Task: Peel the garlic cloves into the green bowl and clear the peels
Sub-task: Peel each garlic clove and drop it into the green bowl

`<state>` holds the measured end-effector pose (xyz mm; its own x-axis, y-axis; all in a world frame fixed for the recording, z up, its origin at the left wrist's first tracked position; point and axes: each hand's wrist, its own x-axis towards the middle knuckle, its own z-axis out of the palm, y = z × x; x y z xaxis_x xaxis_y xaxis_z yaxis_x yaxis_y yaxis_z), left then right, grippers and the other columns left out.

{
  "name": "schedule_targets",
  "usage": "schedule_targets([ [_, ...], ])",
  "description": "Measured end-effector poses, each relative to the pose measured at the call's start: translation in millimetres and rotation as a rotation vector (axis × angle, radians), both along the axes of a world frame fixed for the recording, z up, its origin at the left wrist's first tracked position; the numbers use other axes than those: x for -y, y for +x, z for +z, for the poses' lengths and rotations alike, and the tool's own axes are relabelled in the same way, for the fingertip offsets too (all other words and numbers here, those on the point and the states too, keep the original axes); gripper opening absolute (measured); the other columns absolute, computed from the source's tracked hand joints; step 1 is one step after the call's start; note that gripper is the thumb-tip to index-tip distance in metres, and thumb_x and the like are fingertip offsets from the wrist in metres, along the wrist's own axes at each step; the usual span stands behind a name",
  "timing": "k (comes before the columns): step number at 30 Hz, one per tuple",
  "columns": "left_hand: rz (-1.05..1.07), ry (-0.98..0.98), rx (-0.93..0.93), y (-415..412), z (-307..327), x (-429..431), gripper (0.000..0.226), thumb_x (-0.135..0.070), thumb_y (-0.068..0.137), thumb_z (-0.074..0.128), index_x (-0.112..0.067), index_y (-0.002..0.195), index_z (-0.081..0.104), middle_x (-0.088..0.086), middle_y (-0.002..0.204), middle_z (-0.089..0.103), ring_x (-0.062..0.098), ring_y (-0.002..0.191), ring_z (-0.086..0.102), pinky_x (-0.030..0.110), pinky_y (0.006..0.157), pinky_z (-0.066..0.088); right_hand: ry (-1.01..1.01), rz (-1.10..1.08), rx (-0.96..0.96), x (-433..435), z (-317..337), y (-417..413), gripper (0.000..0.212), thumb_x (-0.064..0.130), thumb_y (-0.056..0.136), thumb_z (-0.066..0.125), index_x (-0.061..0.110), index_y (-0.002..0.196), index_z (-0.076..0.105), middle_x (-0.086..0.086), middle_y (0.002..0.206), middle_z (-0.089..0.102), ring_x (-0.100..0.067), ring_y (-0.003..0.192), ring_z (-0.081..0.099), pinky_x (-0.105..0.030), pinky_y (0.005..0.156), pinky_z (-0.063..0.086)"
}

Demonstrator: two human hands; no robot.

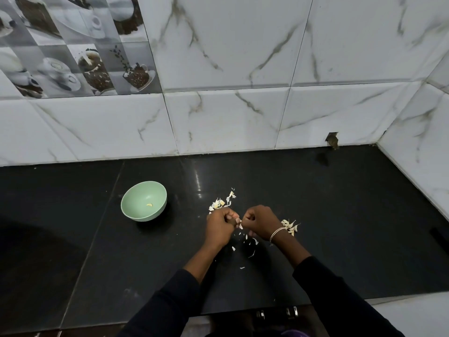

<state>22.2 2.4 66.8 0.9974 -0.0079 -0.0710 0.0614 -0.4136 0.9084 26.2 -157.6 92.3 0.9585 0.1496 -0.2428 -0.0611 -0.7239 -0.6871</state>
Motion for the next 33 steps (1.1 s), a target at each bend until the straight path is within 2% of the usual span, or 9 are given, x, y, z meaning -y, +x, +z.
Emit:
schedule_targets([
  [4,-0.005,-0.102,-0.027,6,1,-2,0.012,0.002,0.082,0.074,-0.01,0.079,0.073,0.007,0.071,0.075,0.016,0.069,0.074,0.021,0.069,0.057,-0.012,-0.02,0.003,4,-8,0,0.018,0.022,0.082,0.073,0.011,0.069,0.066,-0.003,0.058,0.065,-0.005,0.048,0.056,-0.017,0.053,0.044],
  [8,0.009,-0.251,-0.082,8,0,0,0.009,0.01,0.082,0.071,0.002,0.084,0.072,0.015,0.073,0.074,0.018,0.067,0.074,0.021,0.068,0.057,-0.041,-0.091,0.032,9,-17,1,0.04,0.021,0.092,0.057,0.016,0.055,0.041,-0.003,0.054,0.046,-0.013,0.054,0.041,-0.031,0.058,0.036],
  [10,0.024,-0.314,-0.111,7,0,1,0.011,0.014,0.082,0.069,0.004,0.084,0.071,0.018,0.074,0.073,0.018,0.068,0.074,0.02,0.066,0.057,-0.007,-0.106,0.048,14,-21,0,0.042,0.024,0.095,0.056,0.011,0.056,0.051,-0.005,0.056,0.057,-0.011,0.052,0.049,-0.028,0.058,0.04],
  [13,0.055,-0.378,-0.15,6,-1,2,0.011,0.016,0.082,0.069,0.006,0.085,0.07,0.017,0.073,0.071,0.014,0.062,0.072,0.017,0.059,0.054,0.104,-0.076,0.123,18,-21,-5,0.007,0.017,0.086,0.074,0.014,0.092,0.074,0.002,0.089,0.072,-0.007,0.078,0.066,-0.02,0.073,0.051],
  [15,0.06,-0.413,-0.181,5,-1,3,0.008,0.015,0.081,0.07,0.009,0.086,0.069,0.014,0.071,0.071,0.014,0.06,0.07,0.017,0.056,0.054,0.183,-0.057,0.145,17,-23,-8,0.026,0.01,0.079,0.081,0.015,0.104,0.075,0.003,0.096,0.072,-0.004,0.084,0.068,-0.016,0.077,0.053],
  [23,0.073,-0.579,-0.246,3,-2,-7,0.02,0.005,0.084,0.075,0.009,0.1,0.064,0.024,0.088,0.075,0.023,0.075,0.075,0.024,0.068,0.059,0.129,0.02,0.226,2,-24,3,0.012,0.007,0.089,0.07,0.013,0.092,0.08,0.009,0.075,0.07,0.0,0.066,0.065,-0.018,0.067,0.051],
  [27,0.126,-0.662,-0.248,3,-5,-19,0.024,-0.004,0.086,0.076,0.008,0.105,0.066,0.023,0.096,0.075,0.032,0.087,0.075,0.031,0.077,0.061,0.217,-0.033,0.17,-14,-14,20,0.014,0.005,0.091,0.067,0.01,0.097,0.079,0.004,0.084,0.076,-0.006,0.071,0.072,-0.023,0.071,0.058],
  [30,0.167,-0.742,-0.262,1,-5,-26,0.021,-0.002,0.09,0.071,0.012,0.105,0.066,0.021,0.098,0.076,0.026,0.082,0.074,0.025,0.069,0.06,0.288,-0.02,0.17,-36,3,40,0.013,0.01,0.087,0.074,0.013,0.099,0.08,0.004,0.085,0.077,-0.006,0.076,0.074,-0.02,0.073,0.058],
  [33,0.228,-0.759,-0.276,0,-5,-34,0.022,-0.005,0.091,0.071,0.013,0.103,0.066,0.025,0.093,0.074,0.025,0.079,0.072,0.023,0.067,0.059,0.405,0.002,0.123,-67,16,61,0.011,0.008,0.086,0.075,0.009,0.096,0.079,-0.01,0.084,0.078,-0.018,0.075,0.075,-0.031,0.074,0.061],
])
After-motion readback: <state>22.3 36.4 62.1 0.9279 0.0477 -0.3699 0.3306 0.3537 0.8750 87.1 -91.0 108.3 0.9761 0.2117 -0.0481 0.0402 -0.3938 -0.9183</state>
